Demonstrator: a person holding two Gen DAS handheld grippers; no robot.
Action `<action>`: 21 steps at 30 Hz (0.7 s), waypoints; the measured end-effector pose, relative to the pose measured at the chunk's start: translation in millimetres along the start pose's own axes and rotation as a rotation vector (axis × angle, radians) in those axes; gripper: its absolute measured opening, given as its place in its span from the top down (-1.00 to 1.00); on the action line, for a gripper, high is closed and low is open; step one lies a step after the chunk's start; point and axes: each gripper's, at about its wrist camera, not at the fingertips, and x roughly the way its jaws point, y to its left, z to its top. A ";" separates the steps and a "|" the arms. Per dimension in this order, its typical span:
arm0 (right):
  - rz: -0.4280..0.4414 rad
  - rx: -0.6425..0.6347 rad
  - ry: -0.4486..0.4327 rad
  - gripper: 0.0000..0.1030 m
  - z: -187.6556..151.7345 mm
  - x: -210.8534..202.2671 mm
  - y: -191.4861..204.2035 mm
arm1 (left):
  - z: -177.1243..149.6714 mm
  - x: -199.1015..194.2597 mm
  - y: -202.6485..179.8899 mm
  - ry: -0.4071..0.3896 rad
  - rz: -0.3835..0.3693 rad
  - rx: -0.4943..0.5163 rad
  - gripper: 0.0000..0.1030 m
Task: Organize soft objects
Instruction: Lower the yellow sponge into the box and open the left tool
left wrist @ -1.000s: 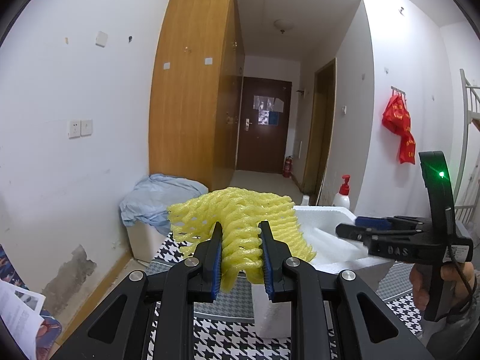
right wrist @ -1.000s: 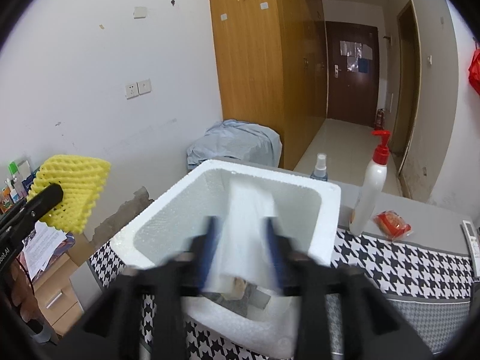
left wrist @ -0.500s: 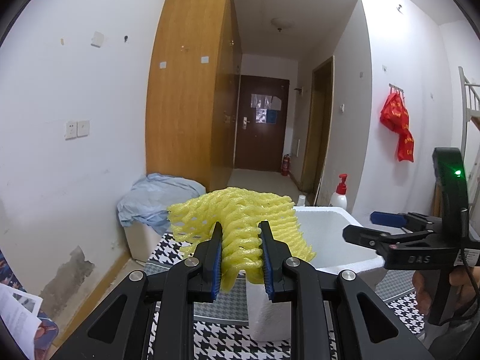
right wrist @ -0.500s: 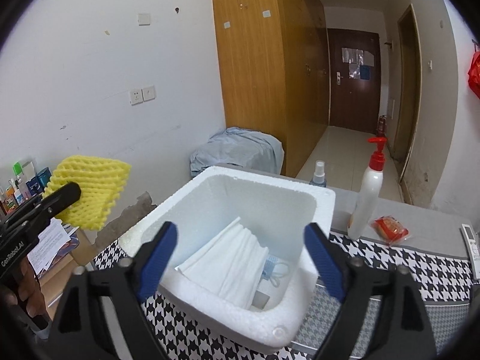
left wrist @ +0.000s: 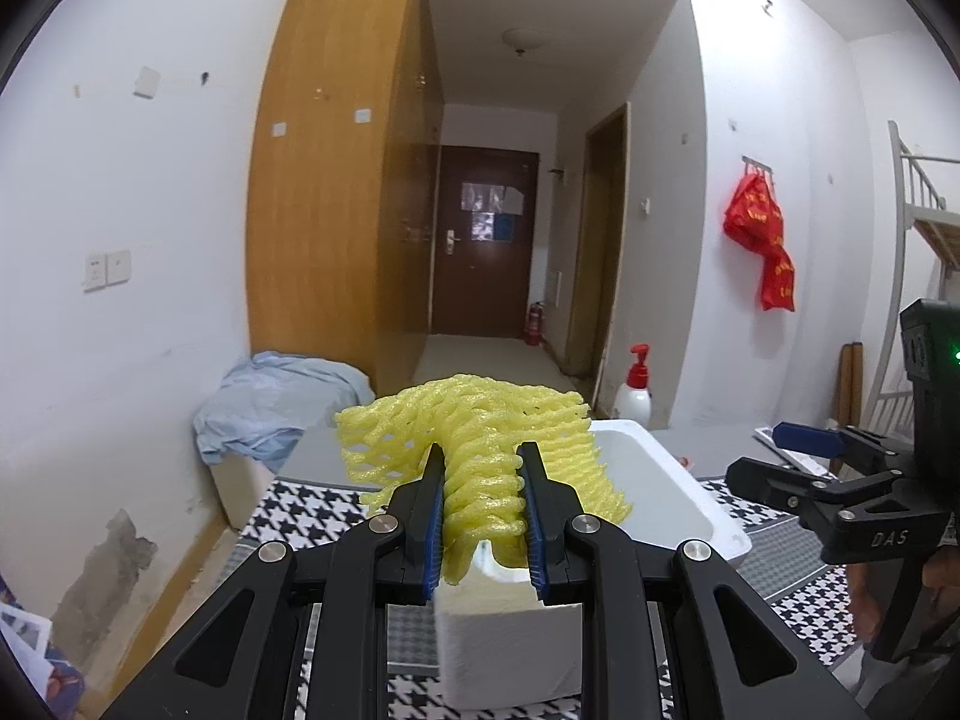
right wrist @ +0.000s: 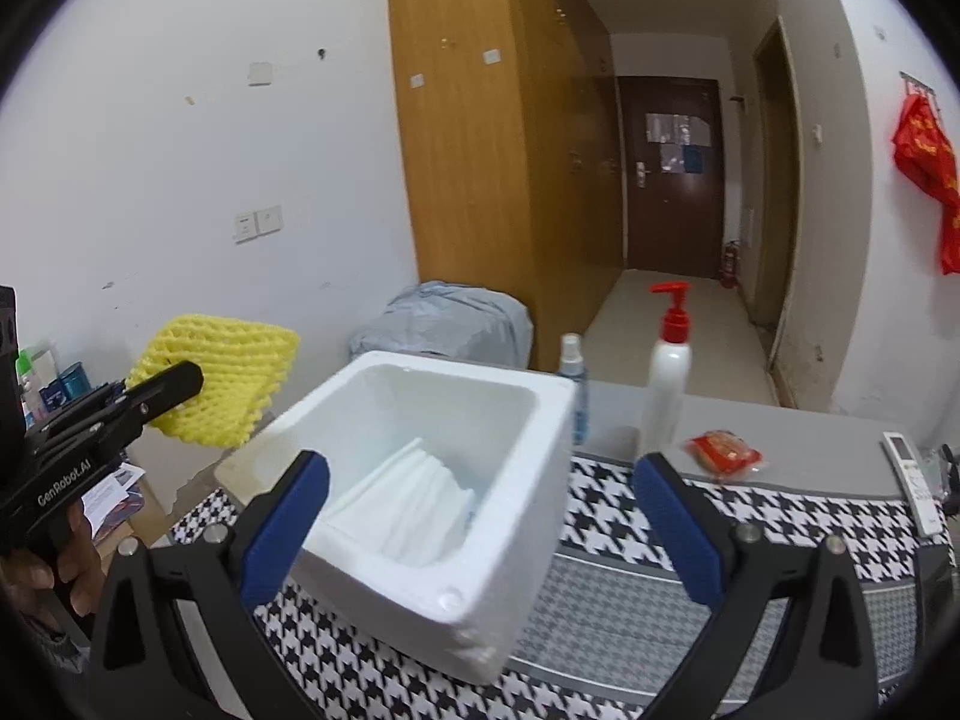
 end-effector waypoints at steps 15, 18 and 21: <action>-0.065 0.048 -0.031 -0.99 -10.8 -27.2 -30.6 | 3.3 28.3 -28.3 0.059 -0.060 0.027 0.55; -0.077 0.052 -0.032 -0.99 -14.9 -32.9 -35.0 | 3.5 33.2 -31.0 0.069 -0.063 0.033 0.55; -0.092 0.048 -0.023 -0.99 -19.5 -35.4 -38.8 | 2.6 38.5 -34.8 0.082 -0.061 0.037 0.55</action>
